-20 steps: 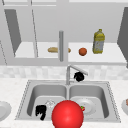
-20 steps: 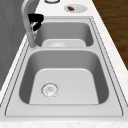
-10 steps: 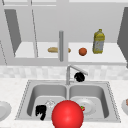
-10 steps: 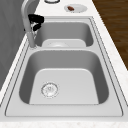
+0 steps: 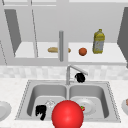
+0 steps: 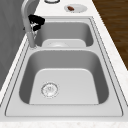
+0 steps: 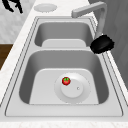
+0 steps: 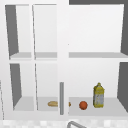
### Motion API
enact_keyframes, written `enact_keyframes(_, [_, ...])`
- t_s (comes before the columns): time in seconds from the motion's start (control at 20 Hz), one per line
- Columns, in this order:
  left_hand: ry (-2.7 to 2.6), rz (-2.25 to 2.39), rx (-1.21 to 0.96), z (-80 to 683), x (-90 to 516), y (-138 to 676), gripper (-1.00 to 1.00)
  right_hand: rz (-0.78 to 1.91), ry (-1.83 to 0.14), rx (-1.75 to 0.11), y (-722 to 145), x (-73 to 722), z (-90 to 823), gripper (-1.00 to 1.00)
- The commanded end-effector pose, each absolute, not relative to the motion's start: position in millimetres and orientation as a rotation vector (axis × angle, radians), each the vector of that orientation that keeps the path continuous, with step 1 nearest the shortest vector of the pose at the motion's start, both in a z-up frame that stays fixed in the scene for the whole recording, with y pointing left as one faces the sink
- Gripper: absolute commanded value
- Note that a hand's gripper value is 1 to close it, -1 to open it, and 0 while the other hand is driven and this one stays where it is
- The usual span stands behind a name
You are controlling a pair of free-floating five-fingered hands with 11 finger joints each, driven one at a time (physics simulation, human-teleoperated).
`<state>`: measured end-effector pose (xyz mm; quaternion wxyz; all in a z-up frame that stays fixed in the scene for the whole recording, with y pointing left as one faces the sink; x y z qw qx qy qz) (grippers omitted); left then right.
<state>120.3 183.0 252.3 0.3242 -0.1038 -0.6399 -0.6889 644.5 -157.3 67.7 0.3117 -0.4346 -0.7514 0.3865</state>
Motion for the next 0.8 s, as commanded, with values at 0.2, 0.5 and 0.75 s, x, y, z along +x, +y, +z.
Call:
enact_keyframes(0.2, [-1.679,-1.807,-0.272,252,120,183,0.0,0.968,-1.99,-1.217,-160,640,48,1.0])
enact_keyframes(0.5, [-1.679,-1.807,-0.272,252,120,183,0.0,0.905,-2.001,-1.26,-160,639,43,1.0])
enact_keyframes(0.75, [-1.679,-1.807,-0.272,252,120,183,0.0,0.852,-2.013,-1.287,-157,634,46,1.0])
